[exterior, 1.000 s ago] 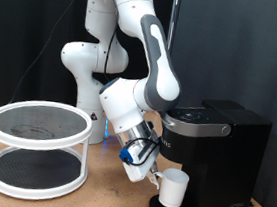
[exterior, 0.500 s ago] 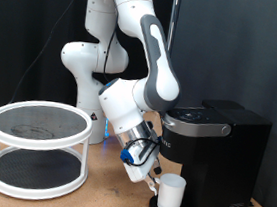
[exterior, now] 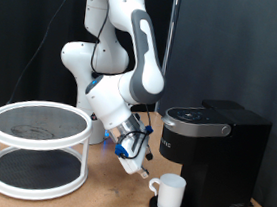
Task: Make a cup of coffee with the keurig machine
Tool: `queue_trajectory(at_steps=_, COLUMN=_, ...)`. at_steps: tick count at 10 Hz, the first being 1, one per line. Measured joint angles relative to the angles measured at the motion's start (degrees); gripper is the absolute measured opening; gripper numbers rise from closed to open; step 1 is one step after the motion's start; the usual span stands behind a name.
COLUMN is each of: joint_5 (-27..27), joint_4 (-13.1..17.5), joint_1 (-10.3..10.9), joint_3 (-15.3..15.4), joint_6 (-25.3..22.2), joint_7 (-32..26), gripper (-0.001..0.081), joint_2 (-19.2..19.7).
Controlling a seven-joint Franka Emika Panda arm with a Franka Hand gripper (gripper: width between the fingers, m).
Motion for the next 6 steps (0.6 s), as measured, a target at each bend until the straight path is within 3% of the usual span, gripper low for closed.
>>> queue_trajectory(at_steps=3, joint_5=-1.13, joint_4=-4.55, joint_1=-1.67, joint_3=-1.41, joint_6=-4.92, joint_7=-0.47, gripper=0.0734, joint_2=-6.71)
queue_trajectory(at_steps=5, joint_5=-2.90, joint_4=-4.94, joint_1=-1.67, joint_3=-1.33, joint_6=-5.99, joint_7=-0.43, gripper=0.0734, joint_2=-6.63)
queue_trajectory(at_steps=6, joint_5=-5.18, joint_4=-6.04, joint_1=-1.73, joint_3=-1.45, joint_6=-8.94, joint_7=-0.44, gripper=0.0734, joint_2=-7.34)
